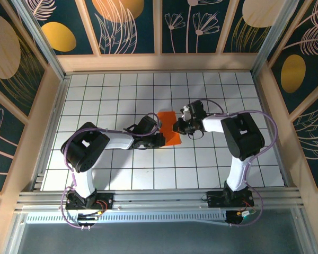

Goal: Fold a paper plane with a square sheet of paper (fold left side to right side)

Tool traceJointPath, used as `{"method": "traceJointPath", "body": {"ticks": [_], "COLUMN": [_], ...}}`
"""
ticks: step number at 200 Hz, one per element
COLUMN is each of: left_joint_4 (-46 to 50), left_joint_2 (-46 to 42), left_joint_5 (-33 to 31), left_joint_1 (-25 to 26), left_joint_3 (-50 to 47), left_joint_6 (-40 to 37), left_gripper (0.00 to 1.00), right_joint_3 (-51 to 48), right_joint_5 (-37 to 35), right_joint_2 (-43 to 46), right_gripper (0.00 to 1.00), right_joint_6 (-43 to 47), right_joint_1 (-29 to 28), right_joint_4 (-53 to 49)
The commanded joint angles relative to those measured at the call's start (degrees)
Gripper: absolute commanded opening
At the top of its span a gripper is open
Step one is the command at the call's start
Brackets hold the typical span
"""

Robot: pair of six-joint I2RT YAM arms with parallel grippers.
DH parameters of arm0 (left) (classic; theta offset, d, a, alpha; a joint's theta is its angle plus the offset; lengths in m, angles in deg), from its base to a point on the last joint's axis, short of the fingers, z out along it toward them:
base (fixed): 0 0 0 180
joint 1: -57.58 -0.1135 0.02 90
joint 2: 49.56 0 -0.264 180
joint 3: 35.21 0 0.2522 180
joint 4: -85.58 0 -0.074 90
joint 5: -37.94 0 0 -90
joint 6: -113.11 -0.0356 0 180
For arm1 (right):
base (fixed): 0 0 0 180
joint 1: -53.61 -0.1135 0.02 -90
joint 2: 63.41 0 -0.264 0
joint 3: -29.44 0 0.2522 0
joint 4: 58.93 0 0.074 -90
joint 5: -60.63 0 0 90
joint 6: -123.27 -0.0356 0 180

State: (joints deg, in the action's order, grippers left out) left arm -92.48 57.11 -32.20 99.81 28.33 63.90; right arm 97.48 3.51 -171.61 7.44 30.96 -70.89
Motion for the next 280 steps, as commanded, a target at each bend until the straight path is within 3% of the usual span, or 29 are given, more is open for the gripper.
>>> {"method": "traceJointPath", "body": {"ticks": [1, 84, 169, 216, 280], "left_joint_4": [5.0, 3.7, 3.7, 3.8, 3.6], "left_joint_2": [1.7, 1.8, 1.2, 1.3, 1.1], "left_joint_5": [-1.5, -1.2, -1.5, -1.6, -1.7], "left_joint_1": [0.1, 0.2, 0.2, 0.2, 0.1], "left_joint_3": [-2.4, -1.9, -1.8, -1.5, -1.9], "left_joint_6": [-0.1, 0.6, 0.7, 0.7, 0.4], "left_gripper": [0.01, 0.01, 0.01, 0.01, 0.01], "right_joint_3": [2.0, 4.2, 0.7, -3.0, -1.8], "right_joint_5": [-4.4, -4.2, -3.2, 2.0, 5.8], "right_joint_2": [-2.5, -2.9, 5.9, 8.8, 4.5], "right_gripper": [0.0, 0.0, 0.0, 0.0, 0.0], "right_joint_6": [2.3, 4.3, 4.9, 2.3, -2.3], "right_joint_1": [2.8, 7.5, 10.9, 9.1, 1.8], "right_joint_4": [-2.4, -3.9, -5.1, -1.6, 2.9]}}
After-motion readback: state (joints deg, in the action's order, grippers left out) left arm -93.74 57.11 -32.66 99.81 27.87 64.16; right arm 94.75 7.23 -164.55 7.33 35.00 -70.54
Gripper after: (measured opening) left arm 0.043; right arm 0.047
